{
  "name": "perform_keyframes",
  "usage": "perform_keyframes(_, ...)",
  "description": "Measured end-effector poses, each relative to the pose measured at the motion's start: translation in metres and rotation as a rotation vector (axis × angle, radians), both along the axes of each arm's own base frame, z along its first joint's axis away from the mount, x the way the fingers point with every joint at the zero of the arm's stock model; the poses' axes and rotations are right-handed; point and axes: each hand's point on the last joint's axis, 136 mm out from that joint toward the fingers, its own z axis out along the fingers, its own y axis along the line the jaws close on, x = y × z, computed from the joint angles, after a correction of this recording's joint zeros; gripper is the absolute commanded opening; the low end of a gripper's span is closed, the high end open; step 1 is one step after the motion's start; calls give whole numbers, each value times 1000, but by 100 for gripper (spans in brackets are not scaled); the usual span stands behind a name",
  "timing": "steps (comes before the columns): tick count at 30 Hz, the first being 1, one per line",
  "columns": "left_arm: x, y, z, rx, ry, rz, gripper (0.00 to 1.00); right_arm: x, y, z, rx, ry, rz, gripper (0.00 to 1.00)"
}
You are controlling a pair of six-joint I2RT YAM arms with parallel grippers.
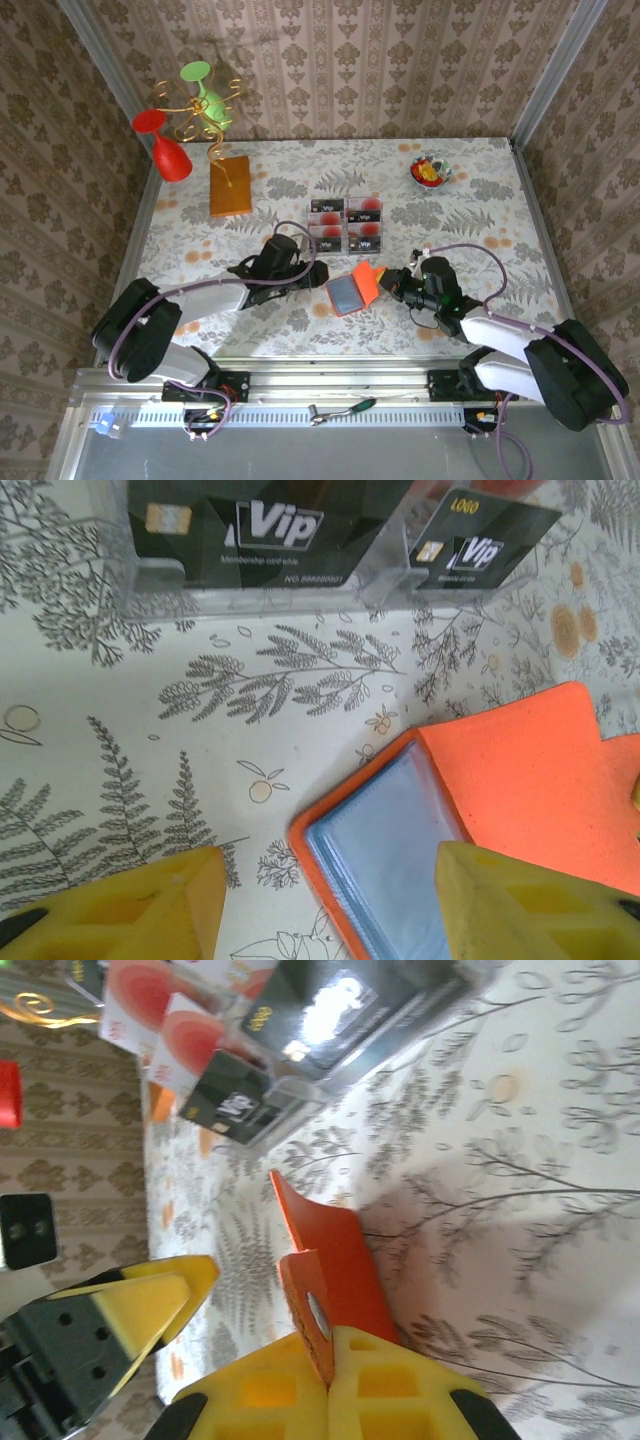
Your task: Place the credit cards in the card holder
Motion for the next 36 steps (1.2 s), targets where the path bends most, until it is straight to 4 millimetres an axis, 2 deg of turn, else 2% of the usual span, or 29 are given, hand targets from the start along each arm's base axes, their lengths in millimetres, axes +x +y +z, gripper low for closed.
perform_keyframes(5,-7,-4,-2,11,8,-21,60,-13,-6,-24,-59,59,-11,0)
perform_keyframes(14,-13,-8,-3,47,23,-41,61,-26,5,-43,-122,101,20,0)
perform_keyframes(22,-17,-11,-4,50,23,-55,60,-30,8,-49,-138,115,10,0)
perform_keyframes(25,-19,-14,-5,50,22,-62,55,-31,9,-50,-139,117,3,0)
perform_keyframes(28,-19,-14,-10,58,28,-63,59,-31,9,-50,-141,116,-1,0)
perform_keyframes(31,-18,-12,-11,65,25,-52,67,-31,9,-49,-144,114,-6,0)
perform_keyframes(36,-16,-10,-5,54,-1,-39,70,-31,9,-51,-146,119,-11,0)
